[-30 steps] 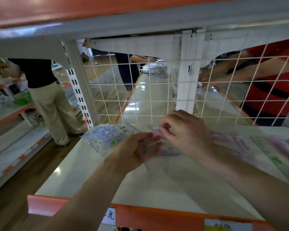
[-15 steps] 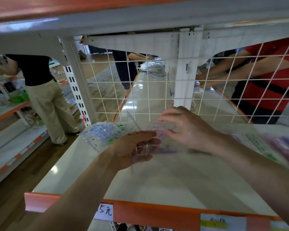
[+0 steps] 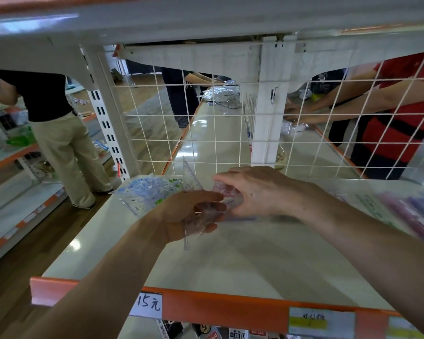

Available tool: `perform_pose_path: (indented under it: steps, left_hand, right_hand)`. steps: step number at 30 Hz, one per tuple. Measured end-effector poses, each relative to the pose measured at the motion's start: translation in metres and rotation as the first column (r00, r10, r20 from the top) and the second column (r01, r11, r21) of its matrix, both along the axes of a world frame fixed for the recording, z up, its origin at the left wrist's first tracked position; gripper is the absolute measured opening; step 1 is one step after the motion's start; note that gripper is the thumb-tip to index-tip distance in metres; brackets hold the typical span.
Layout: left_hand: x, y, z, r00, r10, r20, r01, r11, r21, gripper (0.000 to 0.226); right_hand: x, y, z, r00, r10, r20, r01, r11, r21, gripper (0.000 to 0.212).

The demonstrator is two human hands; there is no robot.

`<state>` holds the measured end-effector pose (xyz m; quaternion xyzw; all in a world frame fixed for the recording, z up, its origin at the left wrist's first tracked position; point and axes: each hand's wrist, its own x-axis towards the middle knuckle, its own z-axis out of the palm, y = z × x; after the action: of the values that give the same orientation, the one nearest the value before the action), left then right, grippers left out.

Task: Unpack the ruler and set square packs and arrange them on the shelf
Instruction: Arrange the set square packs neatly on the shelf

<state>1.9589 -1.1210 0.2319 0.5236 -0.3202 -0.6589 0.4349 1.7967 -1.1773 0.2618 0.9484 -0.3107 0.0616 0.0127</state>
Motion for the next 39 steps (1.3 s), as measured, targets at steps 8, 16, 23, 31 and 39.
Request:
perform_pose_path:
  steps: [8,16,23,31,39]
  left_hand:
    - [0.029,0.003,-0.003,0.961,0.264,-0.086,-0.260,0.964,0.055,0.007]
    - [0.042,0.010,-0.009,0.956,0.282,-0.083,-0.279,0.959,0.045,0.013]
    - [0.033,0.015,-0.012,0.979,0.197,-0.052,-0.196,0.980,0.020,0.005]
    - [0.015,0.011,-0.012,0.996,0.070,-0.055,-0.074,0.994,-0.085,0.008]
    - [0.000,-0.005,-0.012,0.879,0.280,-0.385,-0.333,0.940,-0.076,0.018]
  right_hand:
    - [-0.010,-0.034,-0.010,0.965,-0.254,0.072,0.210,0.904,0.372,0.048]
    - [0.011,-0.037,-0.030,0.967,-0.244,-0.075,0.250,0.853,0.458,0.034]
    - [0.015,-0.042,-0.038,0.970,-0.198,-0.139,0.241,0.842,0.483,0.034]
    - [0.015,-0.015,-0.009,0.875,-0.258,0.410,-0.104,0.727,0.679,0.017]
    - [0.010,-0.008,-0.007,0.789,-0.466,0.400,-0.049,0.601,0.797,0.019]
